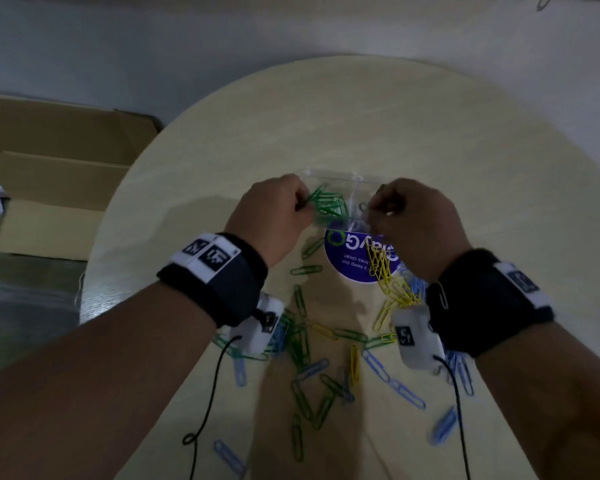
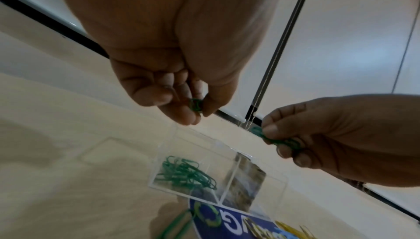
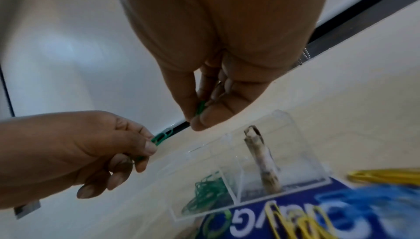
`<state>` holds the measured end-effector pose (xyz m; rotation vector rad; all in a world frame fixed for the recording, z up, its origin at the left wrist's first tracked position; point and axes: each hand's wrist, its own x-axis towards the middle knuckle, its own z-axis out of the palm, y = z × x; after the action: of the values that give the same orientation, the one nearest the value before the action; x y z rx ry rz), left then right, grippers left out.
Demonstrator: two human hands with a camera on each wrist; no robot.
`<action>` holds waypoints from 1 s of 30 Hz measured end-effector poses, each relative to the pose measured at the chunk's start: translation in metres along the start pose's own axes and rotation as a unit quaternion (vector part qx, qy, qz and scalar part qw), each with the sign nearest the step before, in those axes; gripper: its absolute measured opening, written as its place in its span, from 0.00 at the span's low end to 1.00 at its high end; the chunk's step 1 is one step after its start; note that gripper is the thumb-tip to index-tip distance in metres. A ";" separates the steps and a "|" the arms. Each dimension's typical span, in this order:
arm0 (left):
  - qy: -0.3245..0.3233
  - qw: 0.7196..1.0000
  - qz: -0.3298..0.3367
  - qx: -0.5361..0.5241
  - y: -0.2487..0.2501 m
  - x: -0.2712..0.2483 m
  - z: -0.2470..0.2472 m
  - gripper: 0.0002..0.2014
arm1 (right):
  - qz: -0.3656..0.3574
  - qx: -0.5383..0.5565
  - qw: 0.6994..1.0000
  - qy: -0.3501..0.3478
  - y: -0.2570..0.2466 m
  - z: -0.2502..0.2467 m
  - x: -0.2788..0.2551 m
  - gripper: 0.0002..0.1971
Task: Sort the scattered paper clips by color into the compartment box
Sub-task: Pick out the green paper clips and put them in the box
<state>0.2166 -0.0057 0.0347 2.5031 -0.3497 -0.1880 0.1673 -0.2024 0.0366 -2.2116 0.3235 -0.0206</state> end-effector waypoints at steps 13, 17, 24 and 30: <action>-0.073 0.989 0.093 0.086 -0.071 -0.101 0.001 0.09 | -0.141 -0.165 0.968 -0.126 0.002 0.042 -0.033 0.14; -0.104 0.985 0.074 0.118 -0.104 -0.144 0.012 0.15 | -0.238 -0.287 0.910 -0.179 0.015 0.070 -0.034 0.20; -0.122 0.980 0.076 0.135 -0.113 -0.178 0.008 0.26 | -0.243 -0.356 0.883 -0.184 0.024 0.076 -0.047 0.20; 0.009 0.996 -0.047 0.072 -0.120 -0.177 -0.003 0.10 | -0.142 -0.297 0.935 -0.131 0.020 0.066 -0.052 0.20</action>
<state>0.0725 0.1414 -0.0230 2.6650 -0.2452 -0.1828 0.1206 -0.1503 -0.0142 -2.8024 -0.1699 0.2444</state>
